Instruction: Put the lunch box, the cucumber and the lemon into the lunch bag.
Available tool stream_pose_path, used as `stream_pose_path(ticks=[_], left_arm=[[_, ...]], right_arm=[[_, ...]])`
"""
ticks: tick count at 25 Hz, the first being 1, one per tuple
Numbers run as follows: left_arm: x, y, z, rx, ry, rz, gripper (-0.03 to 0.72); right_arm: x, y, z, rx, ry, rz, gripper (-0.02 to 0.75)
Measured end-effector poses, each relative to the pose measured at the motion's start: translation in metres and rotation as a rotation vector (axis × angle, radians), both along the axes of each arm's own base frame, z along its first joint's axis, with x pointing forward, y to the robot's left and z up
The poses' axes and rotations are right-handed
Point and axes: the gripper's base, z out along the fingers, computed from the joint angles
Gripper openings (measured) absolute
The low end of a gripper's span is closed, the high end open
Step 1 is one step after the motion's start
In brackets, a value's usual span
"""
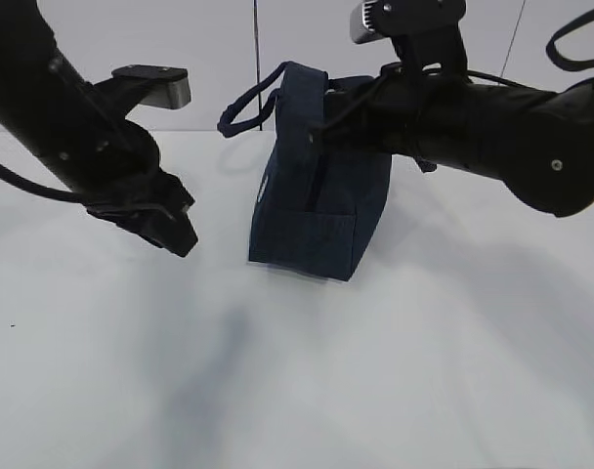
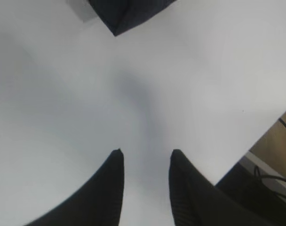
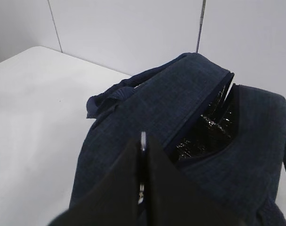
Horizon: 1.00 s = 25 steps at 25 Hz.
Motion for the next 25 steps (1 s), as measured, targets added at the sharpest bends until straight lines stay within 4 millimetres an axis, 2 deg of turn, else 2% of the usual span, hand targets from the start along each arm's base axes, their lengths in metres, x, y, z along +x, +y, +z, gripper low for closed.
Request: stream_pose_path(ticks=[6,12,19,25], left_arm=[[0.001,-0.005,-0.016,-0.093,-0.106,-0.029,0.264],[0.010,-0.011,-0.016,-0.173,-0.236,-0.042,0.396],[0.019,-0.022,-0.033,-0.244,-0.253,-0.071,0.415],[0.023,-0.040,-0.040,-0.261,-0.359,-0.103,0.414]], right_arm=[[0.006,0.001,0.011,0.027,0.080,-0.040,0.000],[0.010,0.004,0.022,0.030,0.154,-0.054,0.000],[0.014,0.007,0.036,0.060,0.196,-0.064,0.000],[0.014,0.007,0.040,0.089,0.223,-0.073,0.000]])
